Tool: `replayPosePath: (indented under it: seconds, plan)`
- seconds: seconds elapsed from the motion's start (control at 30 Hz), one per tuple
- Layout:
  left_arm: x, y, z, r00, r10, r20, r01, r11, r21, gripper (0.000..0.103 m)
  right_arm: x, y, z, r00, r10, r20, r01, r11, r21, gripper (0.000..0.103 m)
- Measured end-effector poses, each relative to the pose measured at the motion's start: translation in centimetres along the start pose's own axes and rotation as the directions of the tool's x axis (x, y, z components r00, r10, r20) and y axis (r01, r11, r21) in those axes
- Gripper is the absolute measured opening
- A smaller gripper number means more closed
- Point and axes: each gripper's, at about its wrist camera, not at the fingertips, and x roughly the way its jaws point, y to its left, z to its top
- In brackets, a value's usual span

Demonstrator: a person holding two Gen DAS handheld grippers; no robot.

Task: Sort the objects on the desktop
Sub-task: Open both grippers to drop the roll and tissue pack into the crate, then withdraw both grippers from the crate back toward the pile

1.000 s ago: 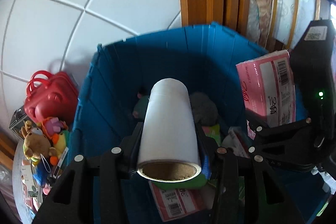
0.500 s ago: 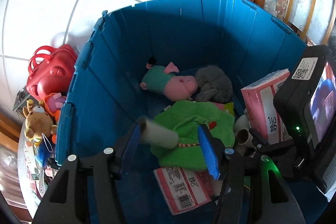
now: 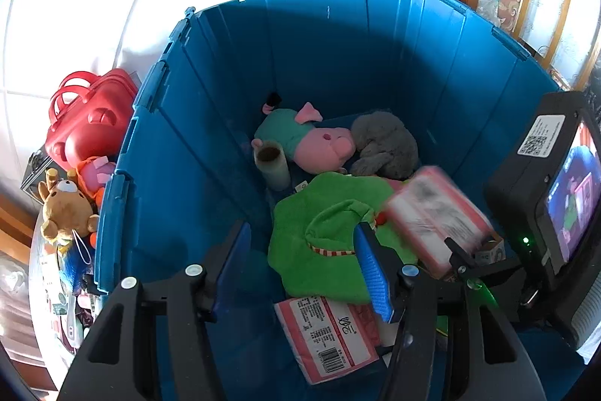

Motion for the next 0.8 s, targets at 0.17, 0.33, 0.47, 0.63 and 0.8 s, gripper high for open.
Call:
replayPosePath:
  seconds: [0.17, 0.33, 0.47, 0.63, 0.8]
  plan:
    - [-0.1, 0.0, 0.0, 1.000, -0.005, 0.004, 0.005, 1.000, 0.001, 0.056, -0.2, -0.2, 0.1, 1.000, -0.006, 0.012, 0.006, 1.000, 0.005, 0.102]
    - [-0.2, 0.0, 0.0, 1.000, -0.002, 0.016, 0.002, 1.000, -0.001, 0.056, -1.9, -1.0, 0.2, 0.997, -0.041, 0.059, 0.040, 0.999, 0.015, 0.102]
    - [-1.9, 0.2, -0.1, 0.997, 0.008, 0.079, -0.008, 1.000, -0.007, 0.056, -4.7, -2.5, 0.4, 0.990, -0.077, 0.122, 0.071, 0.996, 0.053, 0.103]
    - [-7.3, 1.4, -1.0, 0.973, -0.010, 0.231, 0.016, 1.000, -0.024, 0.056, -10.0, -3.9, -0.4, 0.965, -0.108, 0.239, 0.084, 0.991, 0.107, 0.103]
    - [-14.0, 4.6, -3.6, 0.912, 0.007, 0.409, 0.027, 0.997, -0.076, 0.085, -16.1, -3.5, -1.4, 0.922, -0.120, 0.367, 0.050, 0.980, 0.195, 0.103]
